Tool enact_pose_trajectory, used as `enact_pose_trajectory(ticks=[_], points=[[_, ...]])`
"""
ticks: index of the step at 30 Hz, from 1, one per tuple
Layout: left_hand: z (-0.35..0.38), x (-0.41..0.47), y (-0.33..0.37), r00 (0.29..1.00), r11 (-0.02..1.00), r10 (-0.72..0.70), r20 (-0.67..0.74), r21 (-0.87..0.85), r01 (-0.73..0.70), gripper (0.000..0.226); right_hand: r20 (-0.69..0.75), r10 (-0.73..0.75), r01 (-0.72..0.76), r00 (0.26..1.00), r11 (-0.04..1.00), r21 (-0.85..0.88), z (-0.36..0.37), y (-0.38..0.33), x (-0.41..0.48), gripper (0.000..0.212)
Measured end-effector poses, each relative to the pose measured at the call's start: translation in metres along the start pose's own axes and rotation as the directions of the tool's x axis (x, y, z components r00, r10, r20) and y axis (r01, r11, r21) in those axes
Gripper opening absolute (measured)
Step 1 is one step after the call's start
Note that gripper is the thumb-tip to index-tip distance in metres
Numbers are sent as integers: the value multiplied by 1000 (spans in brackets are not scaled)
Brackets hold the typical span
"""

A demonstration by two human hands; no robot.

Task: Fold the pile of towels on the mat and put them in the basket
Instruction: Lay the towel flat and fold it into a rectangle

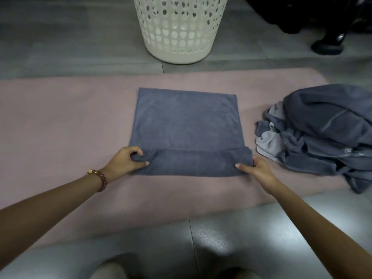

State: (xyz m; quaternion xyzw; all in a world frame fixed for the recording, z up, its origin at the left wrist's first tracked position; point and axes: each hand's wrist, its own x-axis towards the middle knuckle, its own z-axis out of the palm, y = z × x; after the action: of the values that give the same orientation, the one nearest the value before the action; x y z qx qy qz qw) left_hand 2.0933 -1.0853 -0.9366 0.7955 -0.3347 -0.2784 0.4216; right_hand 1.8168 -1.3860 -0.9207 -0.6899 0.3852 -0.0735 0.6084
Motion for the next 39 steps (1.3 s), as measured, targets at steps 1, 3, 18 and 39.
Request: enact_pose_trajectory(ticks=[1, 3, 18, 39], points=[[-2, -5, -4, 995, 995, 74, 65, 63, -79, 25, 66, -22, 27, 998, 997, -79, -3, 0, -2, 26], [-10, -16, -12, 949, 926, 219, 225, 260, -275, 24, 209, -67, 126, 976, 951, -281, -10, 0, -6, 20], [-37, -69, 31, 582, 824, -299, 756, -103, 556, 85, 542, 555, -280, 632, 815, -508, -41, -27, -60, 60], [7, 81, -1, 827, 966, -250, -504, -67, 251, 28, -391, -51, -75, 919, 950, -302, 10, -35, 108, 25]])
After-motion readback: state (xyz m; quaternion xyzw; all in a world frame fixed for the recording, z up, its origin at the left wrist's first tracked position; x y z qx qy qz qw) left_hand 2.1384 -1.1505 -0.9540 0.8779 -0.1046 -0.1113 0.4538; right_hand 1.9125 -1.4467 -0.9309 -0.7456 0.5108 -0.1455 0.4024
